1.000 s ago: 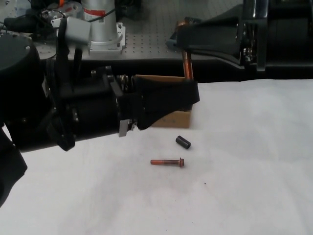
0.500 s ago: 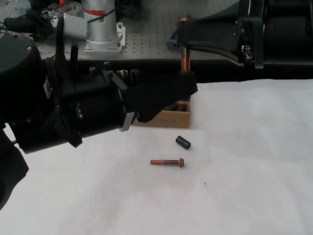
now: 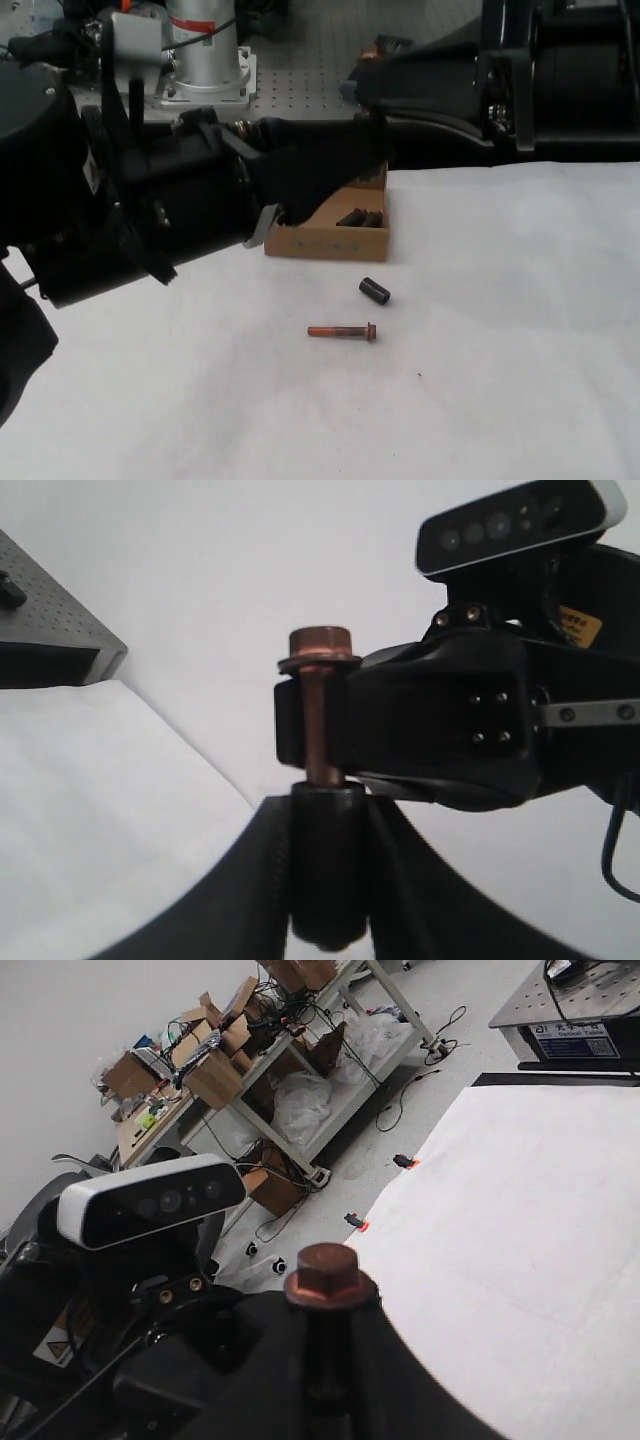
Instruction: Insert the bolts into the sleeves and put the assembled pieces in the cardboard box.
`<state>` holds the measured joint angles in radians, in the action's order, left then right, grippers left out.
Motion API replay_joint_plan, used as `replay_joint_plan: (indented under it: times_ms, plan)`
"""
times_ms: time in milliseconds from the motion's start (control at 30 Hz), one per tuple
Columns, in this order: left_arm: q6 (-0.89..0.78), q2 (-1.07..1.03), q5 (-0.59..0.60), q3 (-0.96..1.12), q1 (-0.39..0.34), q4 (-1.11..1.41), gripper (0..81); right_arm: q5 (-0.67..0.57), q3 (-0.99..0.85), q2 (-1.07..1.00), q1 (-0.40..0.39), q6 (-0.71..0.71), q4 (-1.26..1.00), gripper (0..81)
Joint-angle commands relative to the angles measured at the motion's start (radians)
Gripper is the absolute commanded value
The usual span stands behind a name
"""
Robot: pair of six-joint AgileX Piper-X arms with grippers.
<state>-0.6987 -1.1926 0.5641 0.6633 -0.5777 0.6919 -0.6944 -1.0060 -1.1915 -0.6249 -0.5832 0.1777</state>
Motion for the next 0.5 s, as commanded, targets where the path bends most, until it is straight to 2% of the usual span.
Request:
replay_joint_plan:
  times_ms: [0, 133, 167, 200, 267, 333, 467]
  plan:
    - [-0.004, 0.006, -0.089, 0.009, 0.011, 0.005, 0.6, -0.086, -0.006, 0.015, -0.005, -0.007, 0.044, 2.9]
    - [0.032, 0.006, -0.08, 0.009, 0.011, 0.005, 0.6, -0.089, -0.006, 0.015, -0.005, -0.003, 0.064, 1.4]
    - [0.041, 0.006, -0.08, 0.009, 0.011, 0.005, 0.6, -0.09, -0.006, 0.015, -0.005, -0.003, 0.062, 5.5]
    - [0.052, 0.006, -0.08, 0.009, 0.011, 0.005, 0.6, -0.09, -0.006, 0.015, -0.005, -0.003, 0.062, 12.7]
    - [0.068, 0.006, -0.08, 0.009, 0.011, 0.005, 0.6, -0.086, -0.006, 0.015, -0.005, -0.007, 0.062, 32.8]
    - [0.076, 0.006, -0.08, 0.009, 0.011, 0.005, 0.6, -0.071, -0.006, 0.015, -0.005, -0.007, 0.064, 45.8]
    - [0.101, 0.006, -0.08, 0.009, 0.011, 0.005, 0.6, -0.082, -0.006, 0.015, -0.005, -0.007, 0.064, 41.3]
